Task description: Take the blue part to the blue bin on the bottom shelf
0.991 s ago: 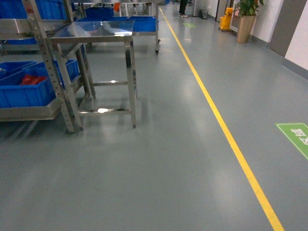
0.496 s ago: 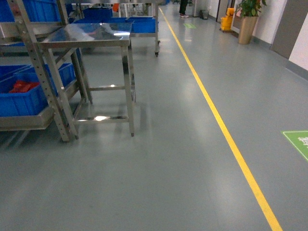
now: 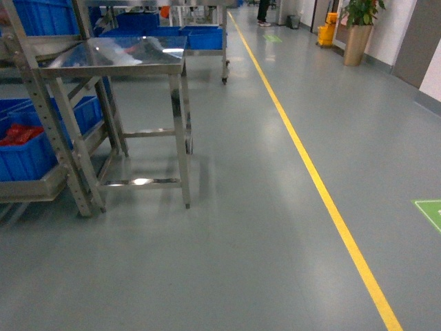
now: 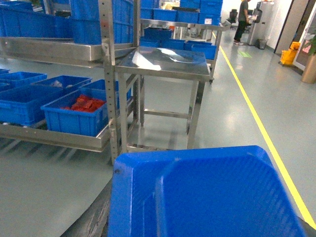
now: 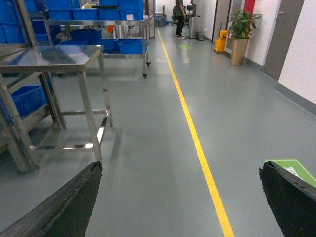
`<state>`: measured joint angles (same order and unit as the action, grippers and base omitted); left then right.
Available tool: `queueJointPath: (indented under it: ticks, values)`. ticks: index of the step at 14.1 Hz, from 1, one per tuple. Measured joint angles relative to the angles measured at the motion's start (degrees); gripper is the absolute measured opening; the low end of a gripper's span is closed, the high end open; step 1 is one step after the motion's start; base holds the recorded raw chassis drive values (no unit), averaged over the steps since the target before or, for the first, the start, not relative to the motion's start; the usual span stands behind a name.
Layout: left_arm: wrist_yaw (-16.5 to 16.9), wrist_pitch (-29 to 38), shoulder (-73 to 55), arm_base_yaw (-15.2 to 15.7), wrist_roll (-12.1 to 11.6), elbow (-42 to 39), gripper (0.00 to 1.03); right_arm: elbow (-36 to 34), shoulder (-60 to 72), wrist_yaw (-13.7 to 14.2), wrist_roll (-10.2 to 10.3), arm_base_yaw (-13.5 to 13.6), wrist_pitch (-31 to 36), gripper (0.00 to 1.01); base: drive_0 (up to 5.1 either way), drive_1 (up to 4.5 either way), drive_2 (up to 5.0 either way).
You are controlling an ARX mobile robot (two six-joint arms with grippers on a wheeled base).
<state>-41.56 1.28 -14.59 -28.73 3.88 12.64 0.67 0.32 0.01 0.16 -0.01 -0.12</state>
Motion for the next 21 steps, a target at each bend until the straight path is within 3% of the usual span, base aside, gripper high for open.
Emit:
queueJointPath:
  ticks: [21]
  values:
    - [0.02,0.31,0.00,0.04,0.00,-0.07,0.44,0.00,0.00,0.00,0.00,0.00,0.09,0.98,0.1,4.27,-4.2]
